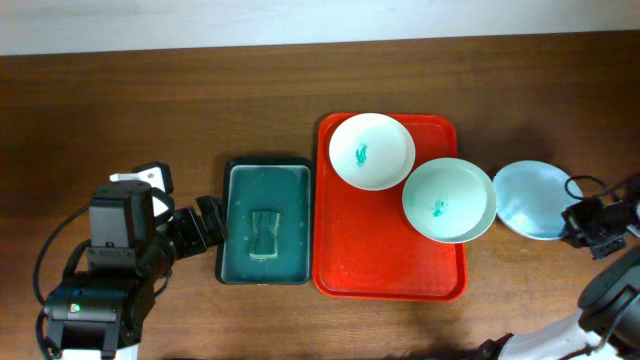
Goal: Clean dirty plates on tray and stack at the side
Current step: 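Carry the light blue plate right and set it beside the red tray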
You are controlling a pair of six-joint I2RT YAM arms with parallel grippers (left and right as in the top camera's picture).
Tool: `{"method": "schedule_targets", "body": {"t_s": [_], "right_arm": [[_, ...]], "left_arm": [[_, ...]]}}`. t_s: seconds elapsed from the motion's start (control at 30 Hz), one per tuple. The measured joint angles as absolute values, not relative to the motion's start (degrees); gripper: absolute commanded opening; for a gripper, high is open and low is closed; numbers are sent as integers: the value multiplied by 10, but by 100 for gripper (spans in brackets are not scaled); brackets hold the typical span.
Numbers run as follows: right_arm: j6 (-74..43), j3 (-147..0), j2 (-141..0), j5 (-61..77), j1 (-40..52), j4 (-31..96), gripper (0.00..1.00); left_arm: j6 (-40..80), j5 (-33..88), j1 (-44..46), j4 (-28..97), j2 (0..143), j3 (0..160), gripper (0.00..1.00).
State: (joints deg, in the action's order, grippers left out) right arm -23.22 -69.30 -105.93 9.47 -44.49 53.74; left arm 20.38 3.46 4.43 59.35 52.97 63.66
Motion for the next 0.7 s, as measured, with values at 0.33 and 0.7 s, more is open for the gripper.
{"method": "schedule_targets", "body": {"t_s": [0.33, 0.7], "right_arm": [[-189, -692, -940, 179, -422, 605, 43], [-12, -642, -900, 117, -188, 469, 54]], "left_arm": [[204, 35, 44, 594, 530, 637, 99], [204, 35, 44, 593, 530, 637, 100]]}}
